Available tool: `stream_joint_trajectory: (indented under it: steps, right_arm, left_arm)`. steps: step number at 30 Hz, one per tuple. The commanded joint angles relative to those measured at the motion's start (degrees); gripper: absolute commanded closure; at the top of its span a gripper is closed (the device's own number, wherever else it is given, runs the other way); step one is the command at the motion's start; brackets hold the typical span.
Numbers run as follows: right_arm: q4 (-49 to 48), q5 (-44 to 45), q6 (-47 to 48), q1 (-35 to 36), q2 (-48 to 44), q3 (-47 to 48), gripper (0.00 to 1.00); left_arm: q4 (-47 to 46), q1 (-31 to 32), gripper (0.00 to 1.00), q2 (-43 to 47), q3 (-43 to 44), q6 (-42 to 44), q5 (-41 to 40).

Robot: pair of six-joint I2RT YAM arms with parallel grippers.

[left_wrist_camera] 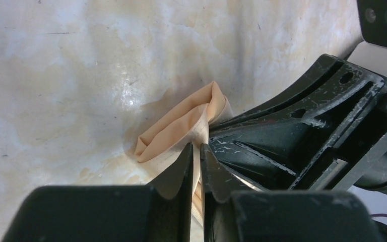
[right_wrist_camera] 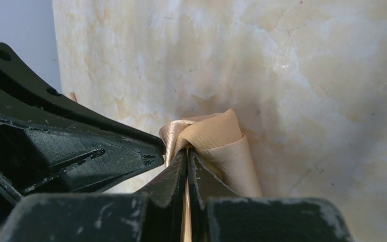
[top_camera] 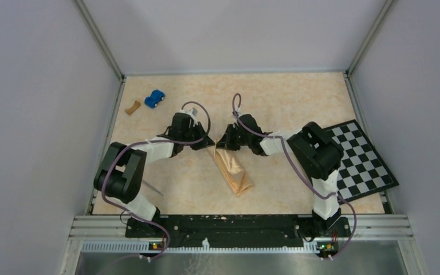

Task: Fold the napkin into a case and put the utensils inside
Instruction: Stuff the top corner of the smaller-rectangle-folded napkin at the center of the board.

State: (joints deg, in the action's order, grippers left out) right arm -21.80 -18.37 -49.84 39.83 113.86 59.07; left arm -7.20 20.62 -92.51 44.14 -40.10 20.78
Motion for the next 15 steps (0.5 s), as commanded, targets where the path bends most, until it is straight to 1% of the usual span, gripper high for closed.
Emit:
stream_joint_trajectory:
  steps: [1, 4, 6, 9, 12, 15]
  right_arm:
    - [-3.7, -1.0, -1.0, -0.4, 1.9, 2.7, 1.00]
    - [-3.8, -1.5, -1.4, -0.5, 1.9, 2.7, 1.00]
    - [-2.3, -1.7, -1.0, -0.6, 0.1, 2.2, 1.00]
    - [3.1, -0.7, 2.1, -0.7, -5.4, 1.2, 0.90]
    - [9.1, 0.2, 7.4, -0.7, -11.8, -0.2, 0.81]
    - [10.3, -0.5, 12.0, -0.7, -15.9, -3.9, 0.70]
  left_arm:
    - [-3.8, -0.2, 0.85, -1.0, 1.6, 1.0, 2.3]
    - [-4.2, -0.1, 0.84, -2.5, 2.0, 0.8, 3.5]
    - [-4.5, -0.1, 0.84, -3.2, 2.3, 0.8, 3.8]
    - [-4.6, -0.1, 0.84, -3.8, 2.5, 1.2, 4.1]
    - [-5.0, -0.2, 0.85, -4.9, 2.8, 1.4, 4.9]
    - [-5.6, -0.1, 0.85, -6.3, 2.9, 1.5, 5.6]
